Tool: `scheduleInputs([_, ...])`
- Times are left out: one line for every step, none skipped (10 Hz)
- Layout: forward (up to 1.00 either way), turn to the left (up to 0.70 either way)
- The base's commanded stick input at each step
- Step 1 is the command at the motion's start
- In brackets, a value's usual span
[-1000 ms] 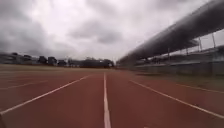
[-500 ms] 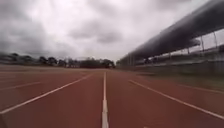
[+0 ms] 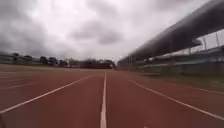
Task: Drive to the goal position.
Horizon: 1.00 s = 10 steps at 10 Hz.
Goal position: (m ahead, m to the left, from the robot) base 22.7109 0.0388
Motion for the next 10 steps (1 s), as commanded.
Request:
scheduleInputs([0.70,0.00])
scheduleInputs([0.70,0.00])
scheduleInputs([0.70,0.00])
scheduleInputs([0.70,0.00])
scheduleInputs([0.70,0.00])
scheduleInputs([0.70,0.00])
scheduleInputs([0.70,0.00])
scheduleInputs([0.70,0.00])
scheduleInputs([0.70,0.00])
scheduleInputs([0.70,0.00])
